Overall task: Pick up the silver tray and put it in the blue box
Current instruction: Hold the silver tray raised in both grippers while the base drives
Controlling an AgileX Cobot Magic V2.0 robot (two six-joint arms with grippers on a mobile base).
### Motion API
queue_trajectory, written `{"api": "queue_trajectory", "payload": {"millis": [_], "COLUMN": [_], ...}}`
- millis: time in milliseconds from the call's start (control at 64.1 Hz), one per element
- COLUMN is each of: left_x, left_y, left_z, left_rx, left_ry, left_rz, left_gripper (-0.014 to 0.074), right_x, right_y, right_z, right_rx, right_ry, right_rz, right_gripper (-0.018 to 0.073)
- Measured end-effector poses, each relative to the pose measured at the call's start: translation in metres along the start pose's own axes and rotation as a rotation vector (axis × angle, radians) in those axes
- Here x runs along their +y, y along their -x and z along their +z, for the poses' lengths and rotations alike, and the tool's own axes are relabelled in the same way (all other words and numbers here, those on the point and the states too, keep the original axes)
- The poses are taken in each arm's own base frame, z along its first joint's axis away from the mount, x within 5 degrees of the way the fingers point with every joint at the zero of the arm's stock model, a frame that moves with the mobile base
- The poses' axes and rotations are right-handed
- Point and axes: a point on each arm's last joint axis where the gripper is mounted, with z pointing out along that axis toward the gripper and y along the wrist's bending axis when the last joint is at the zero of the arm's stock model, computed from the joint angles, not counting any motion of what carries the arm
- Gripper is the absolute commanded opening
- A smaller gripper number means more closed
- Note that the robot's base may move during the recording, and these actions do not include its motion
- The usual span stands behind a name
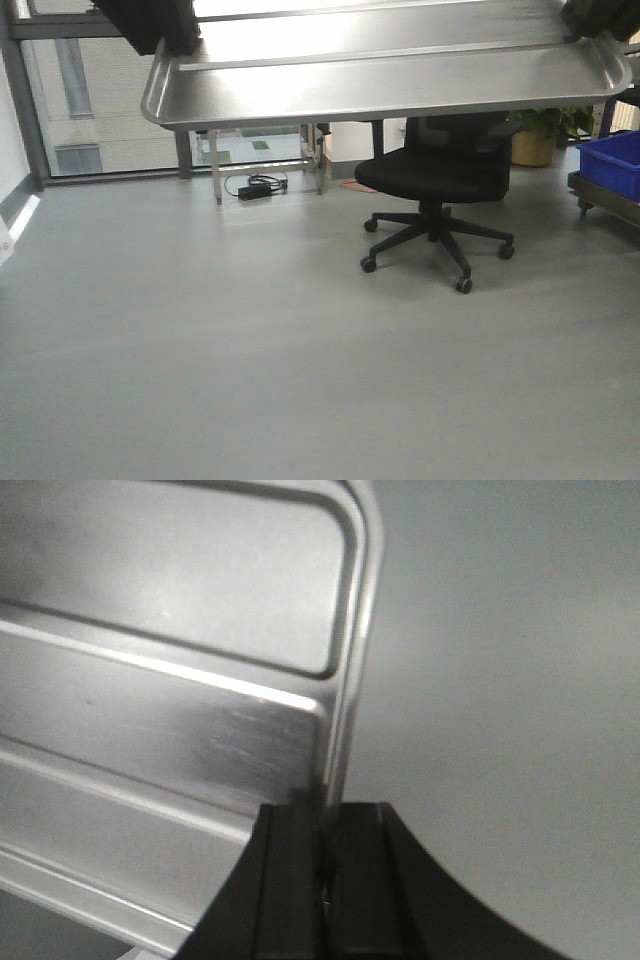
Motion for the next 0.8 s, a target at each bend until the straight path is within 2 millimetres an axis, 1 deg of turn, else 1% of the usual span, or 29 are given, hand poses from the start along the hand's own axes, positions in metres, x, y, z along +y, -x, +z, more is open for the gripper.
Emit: {"api": "queue_trajectory", "payload": {"millis": [795], "left_x": [0.0000], "left_y": [0.0000], "left_z": [0.0000], "left_rx": [0.000], "left_ry": [-0.001], "left_rz": [0.000], "left_gripper": [-0.0098], "right_x": [-0.0001], "right_y": [-0.0003], "right_z": [-0.0008], "right_rx": [0.000], "right_ry": [0.000], "right_rz": [0.000], "right_gripper": [0.0057]}}
